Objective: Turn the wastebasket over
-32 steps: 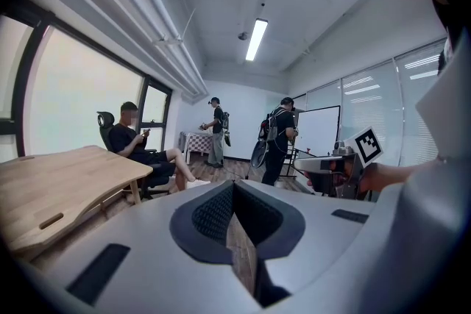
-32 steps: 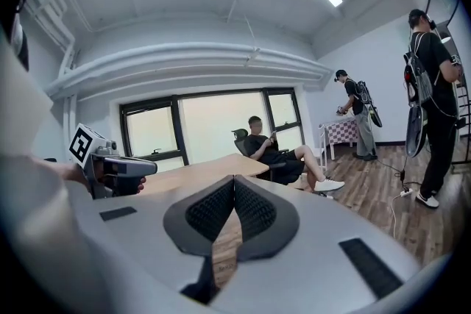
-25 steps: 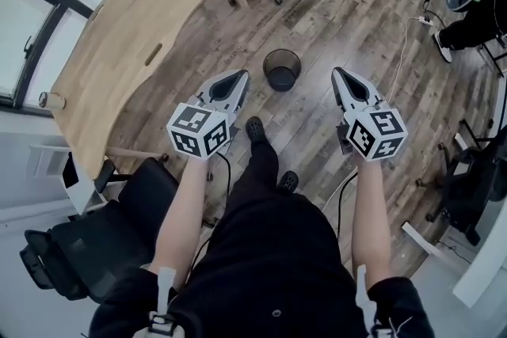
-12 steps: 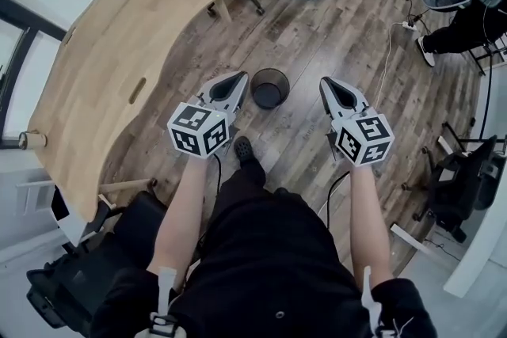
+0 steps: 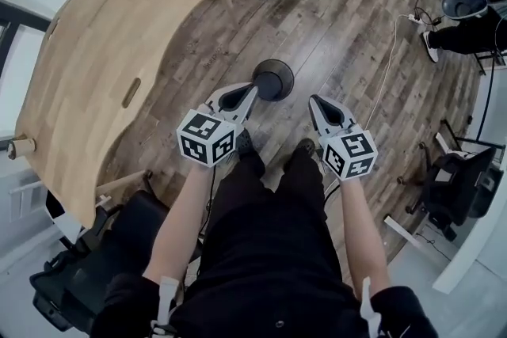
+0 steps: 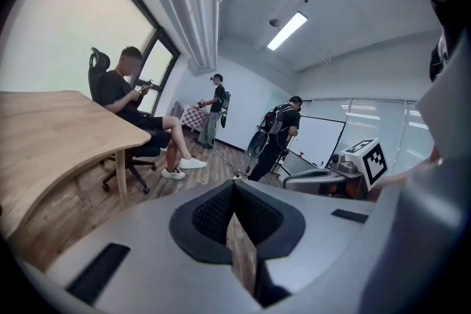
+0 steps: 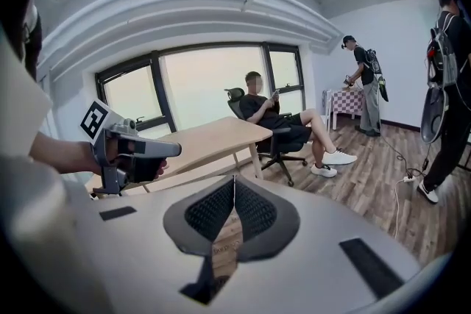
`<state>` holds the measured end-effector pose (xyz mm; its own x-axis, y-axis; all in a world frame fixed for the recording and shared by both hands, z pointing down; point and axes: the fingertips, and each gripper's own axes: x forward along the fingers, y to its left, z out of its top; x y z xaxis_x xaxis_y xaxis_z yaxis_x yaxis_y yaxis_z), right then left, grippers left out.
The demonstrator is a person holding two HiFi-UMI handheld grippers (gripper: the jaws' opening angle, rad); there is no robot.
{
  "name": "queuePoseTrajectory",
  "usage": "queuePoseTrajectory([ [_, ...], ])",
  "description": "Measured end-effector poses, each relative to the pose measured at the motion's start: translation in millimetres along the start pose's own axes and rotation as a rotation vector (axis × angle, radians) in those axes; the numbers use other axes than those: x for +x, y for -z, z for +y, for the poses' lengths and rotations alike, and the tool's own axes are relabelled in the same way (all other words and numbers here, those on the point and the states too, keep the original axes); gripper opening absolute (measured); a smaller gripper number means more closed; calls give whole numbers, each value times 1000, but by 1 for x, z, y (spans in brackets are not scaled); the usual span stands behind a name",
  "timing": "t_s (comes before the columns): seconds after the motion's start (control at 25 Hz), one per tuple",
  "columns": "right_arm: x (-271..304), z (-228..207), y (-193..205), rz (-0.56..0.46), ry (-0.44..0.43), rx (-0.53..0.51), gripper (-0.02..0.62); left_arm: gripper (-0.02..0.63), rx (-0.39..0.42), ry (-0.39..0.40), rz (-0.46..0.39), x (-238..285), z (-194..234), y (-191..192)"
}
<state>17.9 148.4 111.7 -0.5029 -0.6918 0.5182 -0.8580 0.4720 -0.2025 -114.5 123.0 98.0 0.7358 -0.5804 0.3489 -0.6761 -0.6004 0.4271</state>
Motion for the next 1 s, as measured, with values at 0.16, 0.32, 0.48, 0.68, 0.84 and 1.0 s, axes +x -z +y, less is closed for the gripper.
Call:
queuePoseTrajectory([
  [0.16, 24, -11, 9, 39, -15, 0, 32, 17, -43, -27, 19, 6, 15, 18],
  [0.32, 47, -32, 21, 62, -27, 9, 32, 17, -99, -66, 29, 20, 26, 37],
  [0.48, 77, -53, 42, 74, 7, 59, 32, 17, -134, -106, 74, 35, 41, 63],
  [0.68, 111, -69, 77, 161, -119, 1, 32, 17, -164, -173, 100, 69, 58, 89],
  [0.84, 137, -99, 112, 233, -224, -43, 32, 17, -216, -224, 122, 108, 67, 117],
  [1.0, 163, -121, 143, 276, -314, -88, 32, 17, -276, -282, 135, 140, 73, 150],
])
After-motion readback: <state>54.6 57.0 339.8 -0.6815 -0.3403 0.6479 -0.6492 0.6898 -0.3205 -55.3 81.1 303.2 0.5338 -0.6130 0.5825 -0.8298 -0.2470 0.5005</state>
